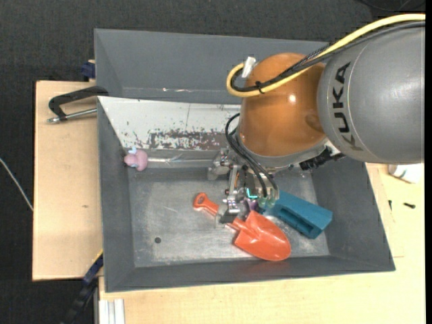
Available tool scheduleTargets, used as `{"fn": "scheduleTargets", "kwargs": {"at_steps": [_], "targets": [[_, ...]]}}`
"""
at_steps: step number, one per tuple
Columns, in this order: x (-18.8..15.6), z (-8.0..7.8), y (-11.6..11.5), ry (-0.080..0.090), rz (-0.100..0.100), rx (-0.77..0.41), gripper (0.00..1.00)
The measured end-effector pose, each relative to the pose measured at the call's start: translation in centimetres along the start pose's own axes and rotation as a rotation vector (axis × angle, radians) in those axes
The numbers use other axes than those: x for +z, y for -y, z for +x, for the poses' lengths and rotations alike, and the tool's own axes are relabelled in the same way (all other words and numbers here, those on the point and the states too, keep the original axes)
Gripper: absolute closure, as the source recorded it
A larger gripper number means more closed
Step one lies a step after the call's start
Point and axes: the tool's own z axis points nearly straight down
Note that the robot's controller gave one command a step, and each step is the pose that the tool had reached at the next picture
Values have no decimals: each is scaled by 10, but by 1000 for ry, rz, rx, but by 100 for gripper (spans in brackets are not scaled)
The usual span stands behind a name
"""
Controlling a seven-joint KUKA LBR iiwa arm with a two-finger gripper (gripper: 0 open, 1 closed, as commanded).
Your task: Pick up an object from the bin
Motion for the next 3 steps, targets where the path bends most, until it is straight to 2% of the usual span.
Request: {"fn": "scheduleTargets", "kwargs": {"at_steps": [1,2,3], "targets": [[-4,-2,1,8,-1,2,0],[48,-20,17,15,-3,1,0],[77,-7,26,3,0,125,0]]}}
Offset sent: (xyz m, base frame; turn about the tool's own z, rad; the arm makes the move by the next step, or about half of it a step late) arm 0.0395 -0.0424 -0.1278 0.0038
